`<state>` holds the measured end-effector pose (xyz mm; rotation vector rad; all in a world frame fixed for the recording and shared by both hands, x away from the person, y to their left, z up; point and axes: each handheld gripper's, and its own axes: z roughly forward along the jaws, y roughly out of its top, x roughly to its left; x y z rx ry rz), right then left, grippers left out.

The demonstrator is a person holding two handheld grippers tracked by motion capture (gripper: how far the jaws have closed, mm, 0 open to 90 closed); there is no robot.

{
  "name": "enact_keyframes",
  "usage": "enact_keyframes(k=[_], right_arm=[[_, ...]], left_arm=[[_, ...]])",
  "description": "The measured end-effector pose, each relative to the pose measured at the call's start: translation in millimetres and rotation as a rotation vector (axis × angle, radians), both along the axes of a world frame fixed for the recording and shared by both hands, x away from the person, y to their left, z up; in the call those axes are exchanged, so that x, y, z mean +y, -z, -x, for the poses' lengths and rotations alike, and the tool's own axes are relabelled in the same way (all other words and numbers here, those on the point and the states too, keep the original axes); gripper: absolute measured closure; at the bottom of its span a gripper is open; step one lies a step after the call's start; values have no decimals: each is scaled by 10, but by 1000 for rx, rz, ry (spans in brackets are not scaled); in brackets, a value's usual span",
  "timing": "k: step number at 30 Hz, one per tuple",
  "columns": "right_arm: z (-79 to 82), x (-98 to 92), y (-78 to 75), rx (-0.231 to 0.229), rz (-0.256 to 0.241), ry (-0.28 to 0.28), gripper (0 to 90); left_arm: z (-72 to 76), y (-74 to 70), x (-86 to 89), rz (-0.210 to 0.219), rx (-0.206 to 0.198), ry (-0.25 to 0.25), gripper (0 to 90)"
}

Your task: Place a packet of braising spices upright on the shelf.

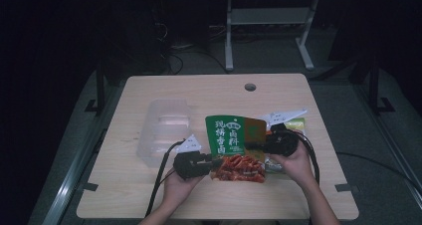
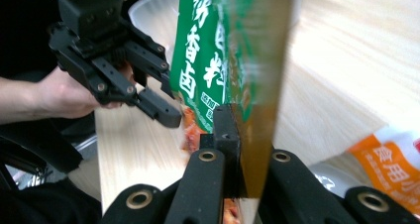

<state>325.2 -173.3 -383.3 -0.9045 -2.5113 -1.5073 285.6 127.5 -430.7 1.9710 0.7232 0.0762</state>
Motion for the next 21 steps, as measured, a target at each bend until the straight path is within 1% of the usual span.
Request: enact_keyframes(k=[2,4,5,7,8,9,11,13,15,18,20,21], right_arm=[[28,7,-44,-16,-5,0,897],[53,28,-82,-31,0,3,897],[63,39,-102,-37,1,1,897],[79,56,-150,-50,5,2,897],[87,63,-175,-60,6,4,898],[93,69,-200,-68,6,8,897],[94,74,-245,-83,-4,15,898],[88,84,-292,-84,-6,27,898],[77,99,-341,-93,-15,25,898],[42,142,-427,-96,-30,28,898],[18,180,-474,-105,-22,32,898],[4,203,-499,-101,-20,33,898]], left_arm=[[26,-20,30,-18,-8,1,620],[60,-29,53,-27,-17,-19,560],[72,-33,72,-40,-21,-22,530],[93,-33,108,-40,-15,-28,499],[99,-34,126,-33,-6,-20,486],[108,-37,142,-36,-1,-16,483],[129,-41,162,-41,0,-9,466],[150,-46,177,-47,-4,2,454],[168,-49,193,-57,-9,6,443],[181,-53,221,-39,-11,7,417],[192,-70,236,-23,-17,4,399],[196,-81,250,-26,-25,8,391]])
